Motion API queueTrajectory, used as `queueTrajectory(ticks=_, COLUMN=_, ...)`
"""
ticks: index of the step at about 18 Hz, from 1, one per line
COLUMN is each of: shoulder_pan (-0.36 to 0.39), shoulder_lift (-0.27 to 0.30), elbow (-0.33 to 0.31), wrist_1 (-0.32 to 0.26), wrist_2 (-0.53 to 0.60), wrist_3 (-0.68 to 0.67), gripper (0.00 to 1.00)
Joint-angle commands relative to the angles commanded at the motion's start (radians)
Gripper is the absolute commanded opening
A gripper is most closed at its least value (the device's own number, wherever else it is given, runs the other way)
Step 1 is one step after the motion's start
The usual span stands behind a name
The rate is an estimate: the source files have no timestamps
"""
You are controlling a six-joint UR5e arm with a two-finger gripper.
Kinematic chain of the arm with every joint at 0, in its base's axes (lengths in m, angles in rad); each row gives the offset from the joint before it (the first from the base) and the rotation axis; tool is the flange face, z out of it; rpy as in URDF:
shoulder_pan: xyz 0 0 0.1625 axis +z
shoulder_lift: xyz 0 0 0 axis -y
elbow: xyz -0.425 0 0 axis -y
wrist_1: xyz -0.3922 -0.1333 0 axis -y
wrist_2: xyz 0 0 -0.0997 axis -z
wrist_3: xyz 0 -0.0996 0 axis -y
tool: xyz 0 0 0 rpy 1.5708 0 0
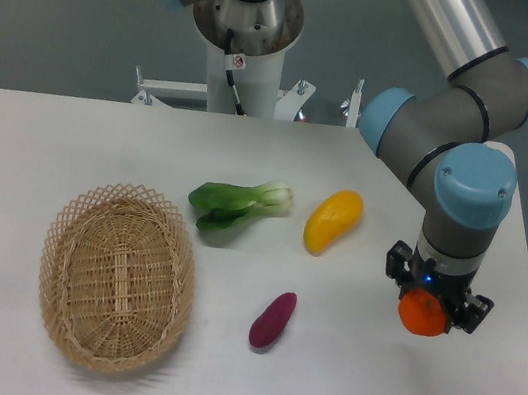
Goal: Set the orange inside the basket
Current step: 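Carry the held orange with the gripper toward the wicker basket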
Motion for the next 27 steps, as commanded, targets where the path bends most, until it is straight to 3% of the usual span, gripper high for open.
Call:
queueTrajectory(ticks=10, shoulder_pan=0.006, shoulder_lift=0.0, elbow=-0.002, wrist_1=-0.002, wrist_2=-0.009, wrist_3=0.009, gripper=0.73)
queueTrajectory(ticks=16, shoulder_pan=0.0, shoulder_lift=0.002, elbow=-0.006, wrist_1=-0.002, wrist_2=-0.015, wrist_3=-0.009, gripper=0.67)
queueTrajectory(ticks=22, shoulder_pan=-0.063, shoulder_lift=0.012, elbow=-0.023, wrist_1=-0.003, wrist_2=-0.012, wrist_3=-0.089, gripper=0.67)
queueTrajectory(ticks=27, shoulder_pan=-0.158, shoulder_lift=0.023, elbow=-0.041, wrist_1=-0.005, wrist_2=-0.005, wrist_3=-0.228, gripper=0.67)
